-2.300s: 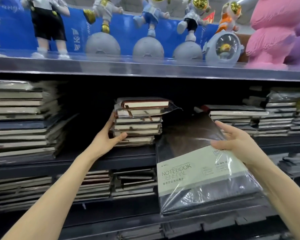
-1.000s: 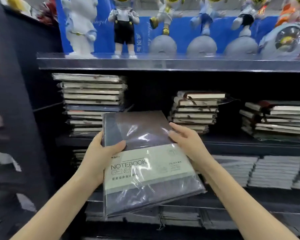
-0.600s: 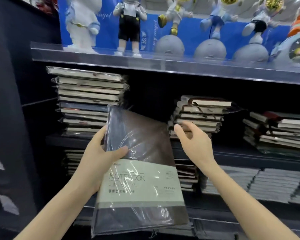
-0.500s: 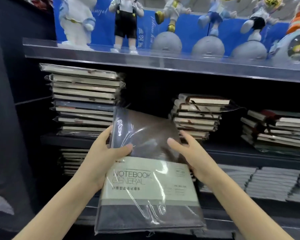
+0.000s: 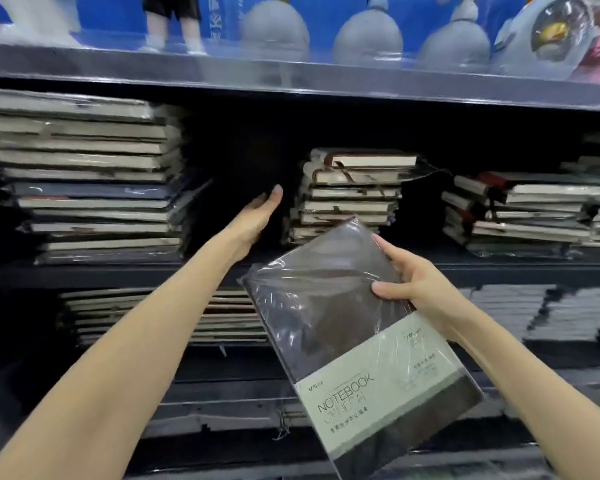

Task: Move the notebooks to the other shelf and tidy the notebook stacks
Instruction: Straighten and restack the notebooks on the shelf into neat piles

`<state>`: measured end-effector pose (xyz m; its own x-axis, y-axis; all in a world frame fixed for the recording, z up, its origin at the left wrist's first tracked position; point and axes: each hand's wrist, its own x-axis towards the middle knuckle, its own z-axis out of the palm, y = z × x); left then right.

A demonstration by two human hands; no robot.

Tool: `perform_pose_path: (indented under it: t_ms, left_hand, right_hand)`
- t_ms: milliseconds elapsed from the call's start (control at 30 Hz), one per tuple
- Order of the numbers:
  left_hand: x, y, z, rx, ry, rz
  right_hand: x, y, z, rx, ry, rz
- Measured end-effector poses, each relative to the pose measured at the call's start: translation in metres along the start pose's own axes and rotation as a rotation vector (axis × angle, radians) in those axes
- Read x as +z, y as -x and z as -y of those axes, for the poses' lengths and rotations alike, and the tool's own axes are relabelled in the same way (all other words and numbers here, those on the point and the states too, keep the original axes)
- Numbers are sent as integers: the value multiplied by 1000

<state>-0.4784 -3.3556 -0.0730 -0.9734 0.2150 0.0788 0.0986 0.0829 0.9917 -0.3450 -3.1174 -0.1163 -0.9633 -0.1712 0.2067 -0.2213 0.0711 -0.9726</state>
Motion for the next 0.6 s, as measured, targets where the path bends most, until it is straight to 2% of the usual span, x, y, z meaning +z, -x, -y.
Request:
perform_pose_path:
  t_ms: [167, 300, 600]
  left_hand:
    - [19, -53, 27, -71, 178, 103]
    - [34, -52, 21, -47, 242, 40]
    - [89, -61, 10, 19, 136, 119]
  right_hand:
    - [-30, -3, 4, 1, 25, 33]
    - [-50, 3, -7, 14, 13, 41]
    - [-86, 9, -10, -4, 74, 68]
